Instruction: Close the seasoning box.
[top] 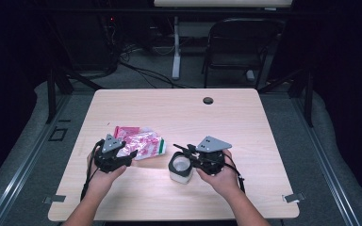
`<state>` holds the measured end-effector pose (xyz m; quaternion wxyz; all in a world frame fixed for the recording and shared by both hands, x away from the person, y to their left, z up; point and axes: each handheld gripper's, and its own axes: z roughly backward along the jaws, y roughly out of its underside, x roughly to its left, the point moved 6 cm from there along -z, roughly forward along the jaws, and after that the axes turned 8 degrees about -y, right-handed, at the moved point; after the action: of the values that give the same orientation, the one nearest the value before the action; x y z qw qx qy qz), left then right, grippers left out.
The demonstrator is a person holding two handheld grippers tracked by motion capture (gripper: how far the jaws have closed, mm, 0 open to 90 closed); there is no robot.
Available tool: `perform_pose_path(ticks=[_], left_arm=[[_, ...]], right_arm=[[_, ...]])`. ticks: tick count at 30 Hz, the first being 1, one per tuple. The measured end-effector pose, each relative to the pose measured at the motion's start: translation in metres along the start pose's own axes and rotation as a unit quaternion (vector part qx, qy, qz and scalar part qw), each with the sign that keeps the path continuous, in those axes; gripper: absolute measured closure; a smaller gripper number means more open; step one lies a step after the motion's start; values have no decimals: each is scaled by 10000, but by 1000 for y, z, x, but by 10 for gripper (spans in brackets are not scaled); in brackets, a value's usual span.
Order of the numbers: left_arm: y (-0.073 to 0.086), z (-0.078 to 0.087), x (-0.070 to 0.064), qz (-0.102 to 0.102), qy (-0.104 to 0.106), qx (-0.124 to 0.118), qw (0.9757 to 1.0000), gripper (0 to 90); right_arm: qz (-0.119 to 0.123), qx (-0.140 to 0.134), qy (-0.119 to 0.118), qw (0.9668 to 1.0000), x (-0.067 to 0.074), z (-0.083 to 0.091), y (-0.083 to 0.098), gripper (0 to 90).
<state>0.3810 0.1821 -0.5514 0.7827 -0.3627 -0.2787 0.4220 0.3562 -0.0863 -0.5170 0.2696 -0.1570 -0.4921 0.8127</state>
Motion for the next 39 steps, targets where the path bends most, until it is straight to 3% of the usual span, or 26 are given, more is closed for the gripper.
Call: perform_pose_path(ticks=[17,32,39], left_arm=[[-3,-5,-3,-27,45,-7,10000,412],[-3,-5,-3,-29,35,4,10000,412],[-2,-6,-3,-45,35,8,10000,411]], right_arm=[[314,120,18,9994,14,-9,8,624],[375,200,-63,9991,22,-18,13,521],[567,242,7,9981,26,-22,14,503]])
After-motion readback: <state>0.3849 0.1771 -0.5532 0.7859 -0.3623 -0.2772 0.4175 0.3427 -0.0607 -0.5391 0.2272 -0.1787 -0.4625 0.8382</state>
